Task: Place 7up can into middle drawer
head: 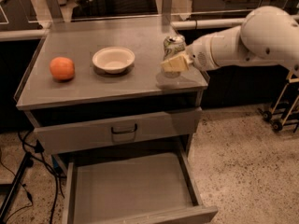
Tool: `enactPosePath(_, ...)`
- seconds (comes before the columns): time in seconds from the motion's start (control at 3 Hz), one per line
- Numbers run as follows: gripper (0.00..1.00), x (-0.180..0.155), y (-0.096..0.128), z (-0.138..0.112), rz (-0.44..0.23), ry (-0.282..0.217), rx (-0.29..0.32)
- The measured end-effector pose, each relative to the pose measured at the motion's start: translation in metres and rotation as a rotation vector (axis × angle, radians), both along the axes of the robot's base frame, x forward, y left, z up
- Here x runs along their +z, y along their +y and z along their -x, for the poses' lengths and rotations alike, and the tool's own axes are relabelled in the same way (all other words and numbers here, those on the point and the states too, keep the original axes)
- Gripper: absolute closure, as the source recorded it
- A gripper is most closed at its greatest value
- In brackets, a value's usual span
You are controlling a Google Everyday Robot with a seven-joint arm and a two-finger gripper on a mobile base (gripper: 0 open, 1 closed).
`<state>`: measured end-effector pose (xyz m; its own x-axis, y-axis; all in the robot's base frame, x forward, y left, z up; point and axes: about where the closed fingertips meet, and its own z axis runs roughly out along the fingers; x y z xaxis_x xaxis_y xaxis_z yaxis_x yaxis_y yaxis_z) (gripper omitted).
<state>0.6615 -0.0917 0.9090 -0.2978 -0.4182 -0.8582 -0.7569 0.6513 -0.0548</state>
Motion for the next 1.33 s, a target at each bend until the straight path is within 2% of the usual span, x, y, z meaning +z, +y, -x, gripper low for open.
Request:
enactPosePath(0.33,1.0,-0.002,-0.008,0.047,0.027,0.01,-0.086)
enactPosePath(0.67,1.0,-0.024,-0.016,0.1,0.059,0.055,-0.173)
enactPosePath(1.0,1.0,-0.024,-0.016,0.1,0.059,0.055,-0.173)
enactPosePath(1.33,1.0,-0.056,-0.009,0.111,0.039,0.1,-0.195)
